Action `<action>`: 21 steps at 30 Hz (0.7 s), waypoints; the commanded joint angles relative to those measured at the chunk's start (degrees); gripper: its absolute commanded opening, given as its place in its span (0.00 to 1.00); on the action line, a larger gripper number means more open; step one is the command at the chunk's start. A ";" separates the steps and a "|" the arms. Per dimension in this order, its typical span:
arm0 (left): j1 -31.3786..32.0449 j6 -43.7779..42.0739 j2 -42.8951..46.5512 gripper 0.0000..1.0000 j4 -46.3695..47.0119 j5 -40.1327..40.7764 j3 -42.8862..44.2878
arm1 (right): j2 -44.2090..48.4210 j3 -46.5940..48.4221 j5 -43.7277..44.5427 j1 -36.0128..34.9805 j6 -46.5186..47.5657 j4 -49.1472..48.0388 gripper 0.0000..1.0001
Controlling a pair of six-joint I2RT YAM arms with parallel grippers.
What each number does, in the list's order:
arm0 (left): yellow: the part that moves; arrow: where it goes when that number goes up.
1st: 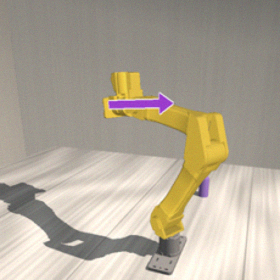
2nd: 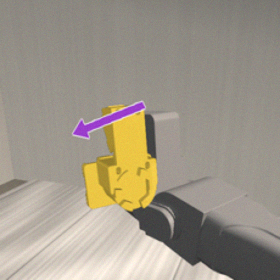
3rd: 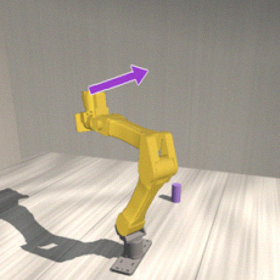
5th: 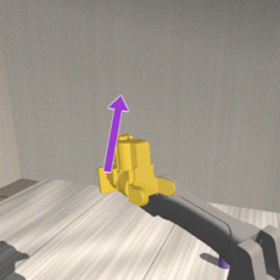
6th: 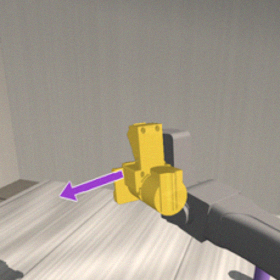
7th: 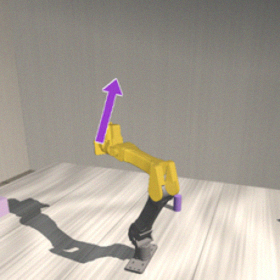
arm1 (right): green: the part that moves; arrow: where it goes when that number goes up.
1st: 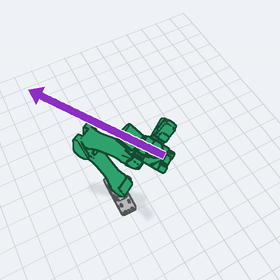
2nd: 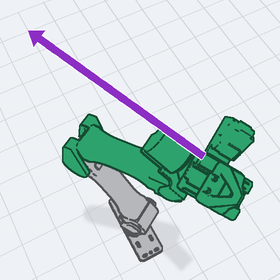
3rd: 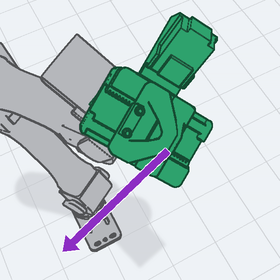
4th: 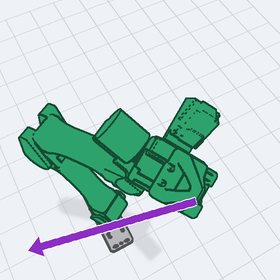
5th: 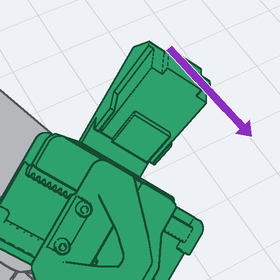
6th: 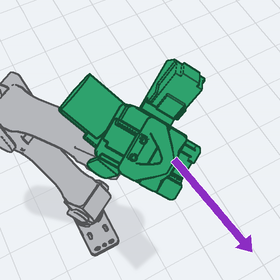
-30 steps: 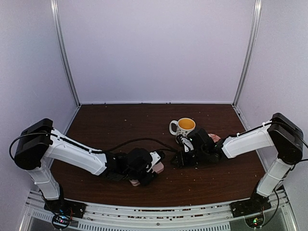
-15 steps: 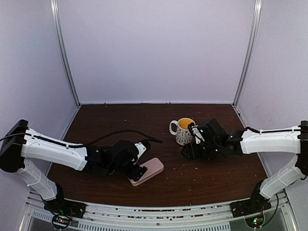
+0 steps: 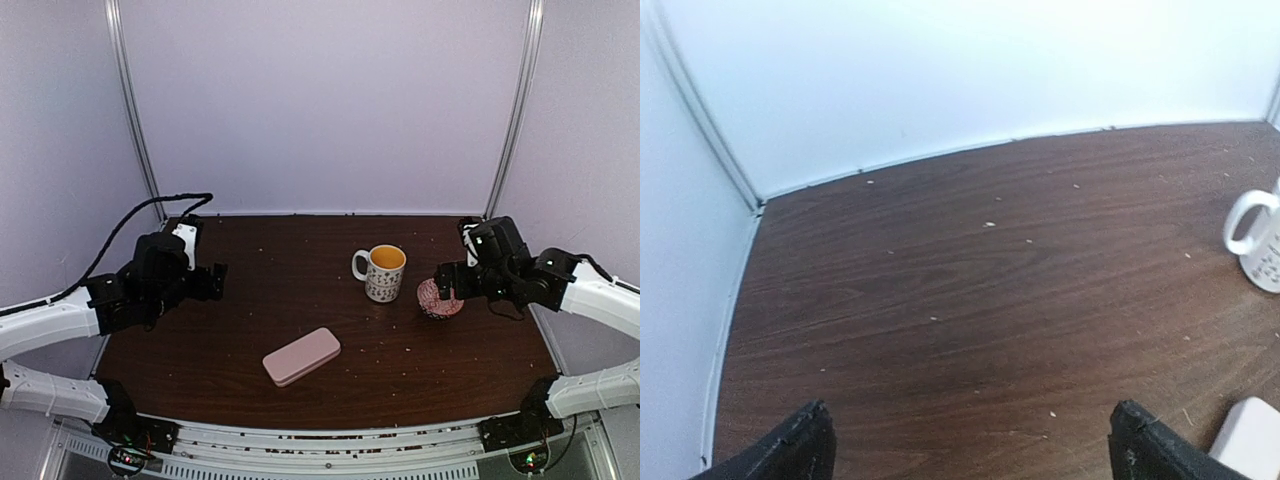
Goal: Organize the sunglasses
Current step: Reset both arms
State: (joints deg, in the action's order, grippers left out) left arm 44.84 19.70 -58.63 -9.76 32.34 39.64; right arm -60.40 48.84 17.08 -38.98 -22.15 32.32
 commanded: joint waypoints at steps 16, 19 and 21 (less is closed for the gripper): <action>-14.60 4.33 5.57 0.98 -2.33 8.03 2.26 | 2.06 4.96 -0.52 15.88 0.35 -3.70 1.00; -14.60 2.47 11.45 0.98 0.83 6.53 -1.53 | 6.65 1.67 0.30 16.73 1.90 -7.41 1.00; -14.59 0.65 15.37 0.98 2.73 4.84 -3.80 | 9.60 -0.13 0.78 16.79 3.02 -8.56 1.00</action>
State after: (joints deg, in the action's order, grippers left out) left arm 30.57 23.27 -49.78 -13.45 38.52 39.72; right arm -56.40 51.88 16.99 -22.76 -21.67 28.47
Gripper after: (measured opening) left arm 0.978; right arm 0.999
